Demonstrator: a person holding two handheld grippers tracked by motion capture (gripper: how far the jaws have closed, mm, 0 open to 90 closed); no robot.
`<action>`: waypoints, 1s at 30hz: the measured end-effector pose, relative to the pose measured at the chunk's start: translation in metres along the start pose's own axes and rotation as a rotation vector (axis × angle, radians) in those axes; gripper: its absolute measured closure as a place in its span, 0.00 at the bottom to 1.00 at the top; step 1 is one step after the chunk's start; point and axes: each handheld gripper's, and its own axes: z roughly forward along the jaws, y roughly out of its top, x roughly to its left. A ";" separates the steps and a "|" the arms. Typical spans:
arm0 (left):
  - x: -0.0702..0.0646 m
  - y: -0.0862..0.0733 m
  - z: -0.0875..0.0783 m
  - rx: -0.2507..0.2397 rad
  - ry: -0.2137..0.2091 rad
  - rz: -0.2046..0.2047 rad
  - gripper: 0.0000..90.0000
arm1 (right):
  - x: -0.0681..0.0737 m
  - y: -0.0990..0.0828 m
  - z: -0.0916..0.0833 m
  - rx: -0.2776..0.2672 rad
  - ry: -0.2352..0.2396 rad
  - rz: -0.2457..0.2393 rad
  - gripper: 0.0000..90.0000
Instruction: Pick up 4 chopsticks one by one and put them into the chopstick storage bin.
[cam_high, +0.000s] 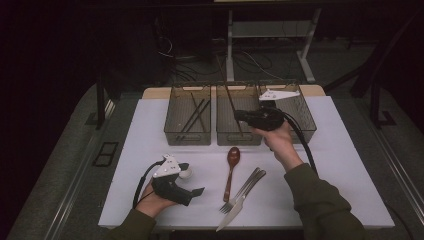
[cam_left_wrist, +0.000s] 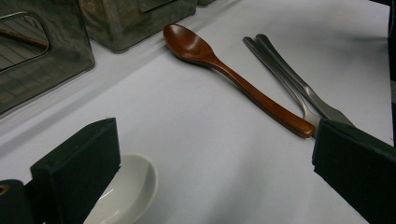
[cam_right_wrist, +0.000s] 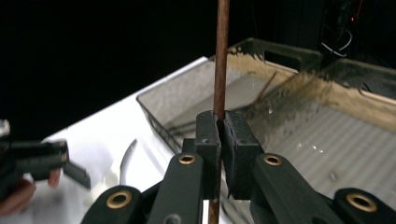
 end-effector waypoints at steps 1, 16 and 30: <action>0.000 0.000 0.000 -0.005 0.000 -0.004 0.00 | 0.001 0.003 0.004 -0.003 0.001 0.006 0.94; 0.000 0.001 -0.001 -0.002 -0.005 0.009 0.00 | 0.020 0.034 0.077 0.037 -0.012 -0.006 0.94; -0.001 0.001 -0.001 -0.011 -0.012 0.008 0.00 | 0.028 0.028 0.138 0.161 -0.068 -0.019 0.94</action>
